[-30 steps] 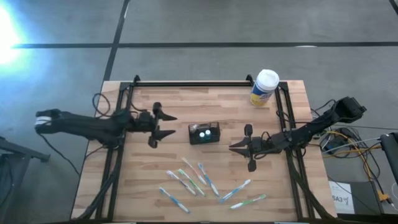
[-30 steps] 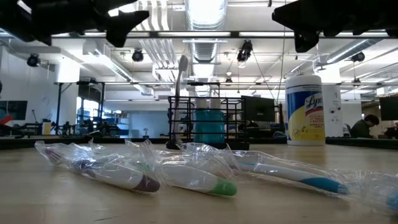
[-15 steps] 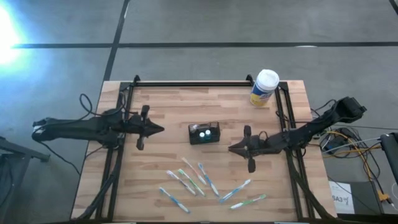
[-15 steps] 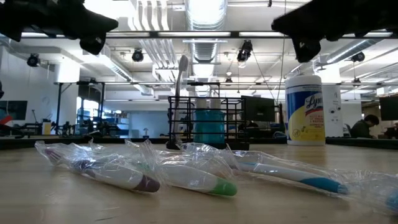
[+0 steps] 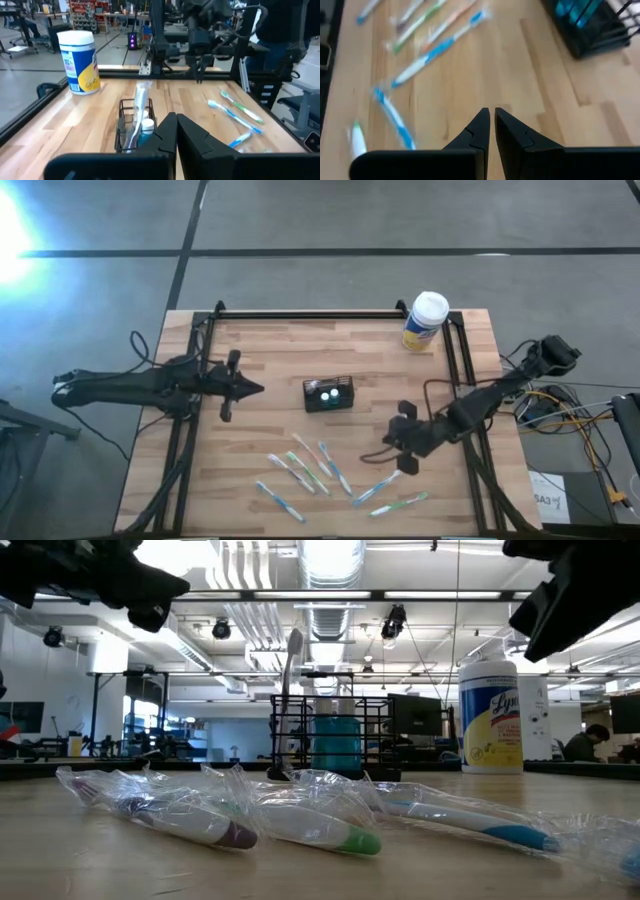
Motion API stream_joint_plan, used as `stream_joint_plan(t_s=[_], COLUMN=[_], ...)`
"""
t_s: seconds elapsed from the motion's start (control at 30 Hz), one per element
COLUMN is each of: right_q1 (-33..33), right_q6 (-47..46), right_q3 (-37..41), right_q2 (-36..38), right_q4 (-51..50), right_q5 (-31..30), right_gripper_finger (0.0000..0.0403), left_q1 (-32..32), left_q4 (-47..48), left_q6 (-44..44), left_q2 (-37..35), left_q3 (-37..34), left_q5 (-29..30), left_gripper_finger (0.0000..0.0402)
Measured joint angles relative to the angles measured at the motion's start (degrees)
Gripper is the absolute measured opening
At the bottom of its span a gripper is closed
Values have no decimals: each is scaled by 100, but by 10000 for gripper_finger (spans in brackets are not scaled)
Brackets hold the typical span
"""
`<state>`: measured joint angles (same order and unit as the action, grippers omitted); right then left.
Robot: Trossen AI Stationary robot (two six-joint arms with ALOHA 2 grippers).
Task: Pick & Place toothbrushing station
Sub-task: Put the right blue toothbrush into the black wire organizer
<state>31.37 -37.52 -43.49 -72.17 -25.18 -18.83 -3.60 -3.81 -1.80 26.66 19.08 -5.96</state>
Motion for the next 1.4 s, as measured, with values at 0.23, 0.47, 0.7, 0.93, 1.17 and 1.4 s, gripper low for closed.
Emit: stream_joint_plan(t_s=[0.23,0.47,0.7,0.93,1.17,1.4], right_q1=[217,337,627,740,737,731], right_q6=[-322,60,712,721,711,712], right_q3=[-709,-1442,-2332,-2616,-2403,-2192], right_q2=[-784,-1856,-2687,-3218,-3484,-3608], right_q4=[-503,-905,-1527,-2069,-2054,-1878], right_q5=[762,1321,1598,1593,1587,1550], right_gripper_finger=[75,145,190,203,201,154], left_q1=[0,0,-2,-2,-2,-2], left_q4=[11,-17,-52,-59,-249,-517], left_q6=[8,-127,-138,-183,-277,-236], left_q2=[44,44,44,44,45,65], left_q3=[-109,-154,-152,-152,-152,-152], left_q5=[0,0,0,-2,0,0], left_gripper_finger=[20,18,20,21,19,20])
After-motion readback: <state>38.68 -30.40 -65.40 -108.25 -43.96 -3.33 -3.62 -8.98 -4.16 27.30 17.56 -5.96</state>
